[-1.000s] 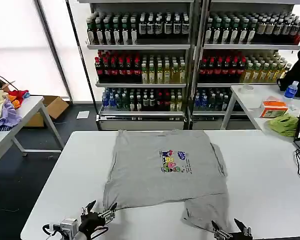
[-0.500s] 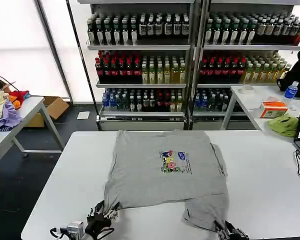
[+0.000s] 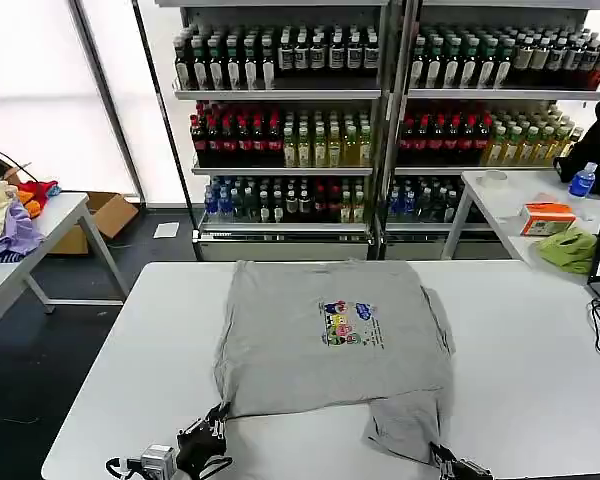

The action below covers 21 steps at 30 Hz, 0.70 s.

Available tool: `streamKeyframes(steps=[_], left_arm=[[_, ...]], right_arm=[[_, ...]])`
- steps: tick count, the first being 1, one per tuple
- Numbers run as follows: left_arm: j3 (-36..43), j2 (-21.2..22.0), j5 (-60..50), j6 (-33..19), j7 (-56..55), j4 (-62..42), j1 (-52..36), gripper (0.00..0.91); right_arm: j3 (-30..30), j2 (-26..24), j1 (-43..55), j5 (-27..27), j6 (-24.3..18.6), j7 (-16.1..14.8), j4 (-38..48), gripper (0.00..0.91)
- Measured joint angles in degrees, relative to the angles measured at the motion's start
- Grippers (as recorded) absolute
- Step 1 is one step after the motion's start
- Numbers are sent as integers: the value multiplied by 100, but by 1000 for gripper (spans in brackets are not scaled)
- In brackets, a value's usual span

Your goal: Fold and organize the clothes.

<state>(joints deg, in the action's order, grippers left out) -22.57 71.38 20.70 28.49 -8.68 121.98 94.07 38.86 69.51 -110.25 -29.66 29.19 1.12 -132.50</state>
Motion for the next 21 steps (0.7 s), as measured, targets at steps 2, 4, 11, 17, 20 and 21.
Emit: streamKeyframes(steps=[2, 4, 11, 17, 20, 21], left_arm=[[-14, 6, -41, 0, -25, 55, 36, 10], [-43, 6, -81, 16, -46, 133, 81, 10], [-216, -68, -144, 181, -112, 572, 412, 10], [-449, -162, -374, 249, -60, 984, 856, 10], [-583, -208, -512, 281, -18, 1179, 1019, 10], [-629, -230, -545, 303, 9, 1250, 1052, 10]], right_arm=[[44, -37, -64, -58, 29, -19, -73, 0], [91, -81, -168, -94, 84, -42, -163, 0], [200, -276, -687, -87, 235, -239, -541, 0], [184, -270, -899, -51, 214, -449, -748, 0], [164, -210, -893, -31, 64, -436, -806, 0], [154, -188, -867, -40, 12, -414, -813, 0]])
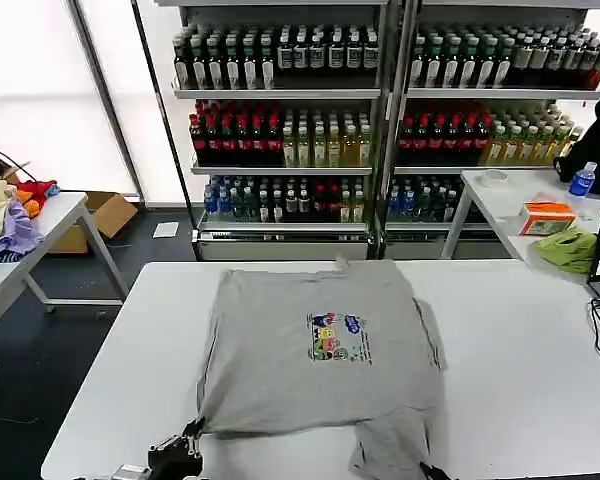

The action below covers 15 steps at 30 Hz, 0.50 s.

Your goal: Fold and organize the clothes.

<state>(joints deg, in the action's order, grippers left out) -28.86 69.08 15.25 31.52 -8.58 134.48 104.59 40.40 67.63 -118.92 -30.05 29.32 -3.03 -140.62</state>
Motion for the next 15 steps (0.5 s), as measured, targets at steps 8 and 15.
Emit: streamKeyframes(steps=[8, 15], left_arm=[[-148, -242, -170, -10, 370, 151, -160, 10], [-96, -487, -75, -101, 794, -144, -864, 10]], right_arm=[[-27, 163, 843, -287, -433, 327, 227, 0], [-37, 130, 1744, -587, -676, 520, 623, 0]])
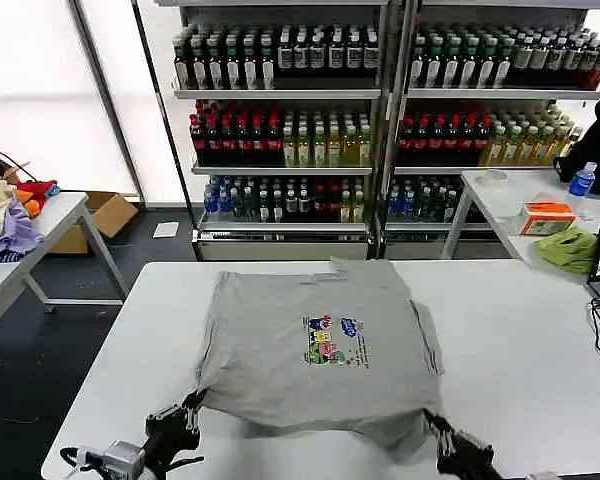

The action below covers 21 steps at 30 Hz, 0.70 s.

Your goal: Fold and organize the clothes.

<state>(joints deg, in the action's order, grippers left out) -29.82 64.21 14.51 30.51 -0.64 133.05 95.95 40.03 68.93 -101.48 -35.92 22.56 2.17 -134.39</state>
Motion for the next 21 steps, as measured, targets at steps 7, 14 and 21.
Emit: streamKeyframes(steps=[7, 14, 21], left_arm=[[162, -219, 331, 0, 287, -582, -812, 10], [388, -238, 614, 86, 428, -1365, -1695, 10], [625, -143, 745, 102, 473, -2203, -2435, 907]], right_arm=[[-152, -60, 1010, -99, -36, 146, 662, 0], [-502, -30, 2061, 76, -80, 107, 1575, 0], [-985, 108, 2912, 436, -122, -9, 2502, 907]])
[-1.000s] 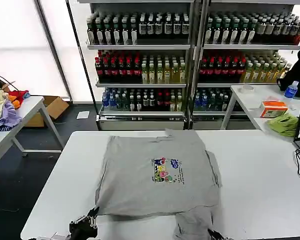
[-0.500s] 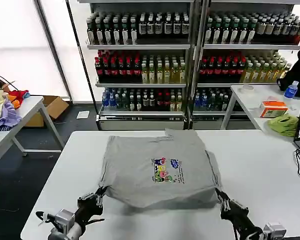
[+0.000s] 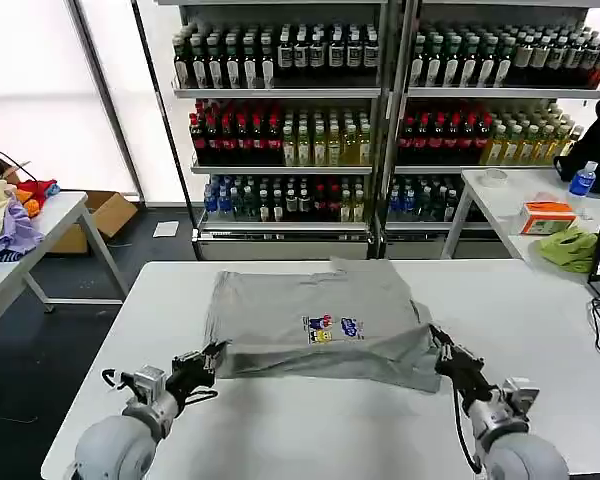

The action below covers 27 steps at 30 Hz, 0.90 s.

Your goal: Fold and organize the clothes.

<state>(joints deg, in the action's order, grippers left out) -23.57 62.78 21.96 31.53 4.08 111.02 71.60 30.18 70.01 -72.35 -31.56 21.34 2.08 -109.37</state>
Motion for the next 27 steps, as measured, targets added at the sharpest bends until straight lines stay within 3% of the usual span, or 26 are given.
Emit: streamKeyframes(steps=[13, 27], left_arm=[[-102, -52, 117, 62, -10, -499, -405, 907], [-432, 69, 107, 113, -401, 223, 444, 907]], right_arm=[[-180, 4, 410, 247, 94, -45, 327, 907], [137, 12, -626, 699, 261, 140, -423, 907]])
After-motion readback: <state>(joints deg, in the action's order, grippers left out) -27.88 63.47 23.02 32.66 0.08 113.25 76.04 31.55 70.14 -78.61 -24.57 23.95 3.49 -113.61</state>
